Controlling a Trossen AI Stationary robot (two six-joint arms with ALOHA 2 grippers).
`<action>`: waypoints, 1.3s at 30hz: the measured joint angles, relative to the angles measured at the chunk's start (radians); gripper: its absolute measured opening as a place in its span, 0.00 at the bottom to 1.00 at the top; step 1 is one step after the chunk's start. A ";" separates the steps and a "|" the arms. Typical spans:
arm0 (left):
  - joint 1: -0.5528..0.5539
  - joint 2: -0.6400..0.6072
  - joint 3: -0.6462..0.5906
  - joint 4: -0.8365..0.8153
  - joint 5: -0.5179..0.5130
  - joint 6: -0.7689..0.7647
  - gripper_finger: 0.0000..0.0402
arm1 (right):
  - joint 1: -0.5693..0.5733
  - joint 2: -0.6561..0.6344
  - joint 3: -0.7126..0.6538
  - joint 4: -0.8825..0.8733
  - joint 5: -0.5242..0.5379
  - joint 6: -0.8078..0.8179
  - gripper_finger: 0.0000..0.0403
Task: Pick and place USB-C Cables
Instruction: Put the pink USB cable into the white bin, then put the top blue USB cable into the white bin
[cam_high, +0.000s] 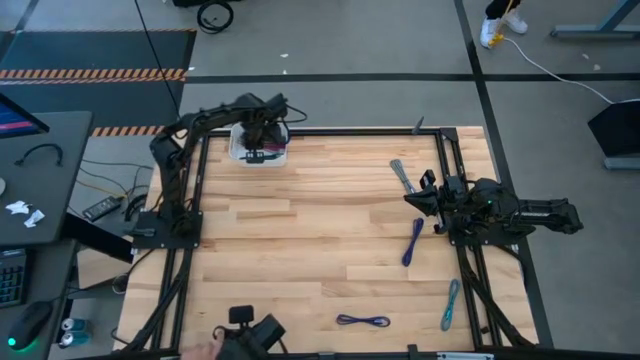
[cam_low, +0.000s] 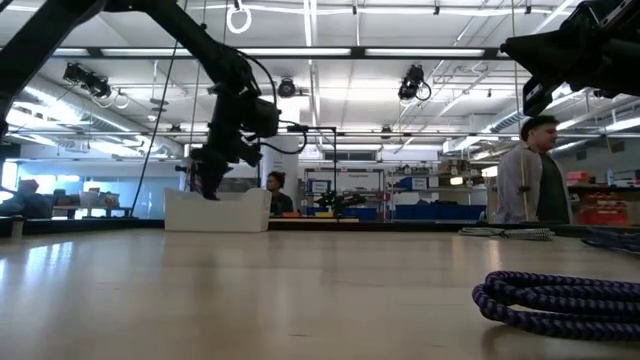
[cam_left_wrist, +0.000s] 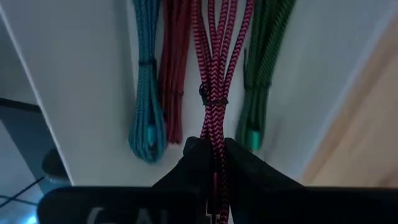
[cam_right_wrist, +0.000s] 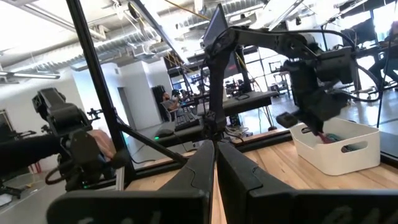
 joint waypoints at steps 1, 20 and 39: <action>0.001 0.008 0.000 0.009 0.000 0.000 0.10 | 0.000 0.000 0.000 0.000 0.000 0.000 0.06; 0.009 -0.065 0.001 -0.059 -0.041 -0.207 0.59 | 0.000 0.000 0.000 0.007 0.000 0.000 0.06; -0.297 -0.471 0.001 0.335 0.345 -0.475 0.33 | 0.000 0.000 0.000 0.321 0.005 0.042 0.06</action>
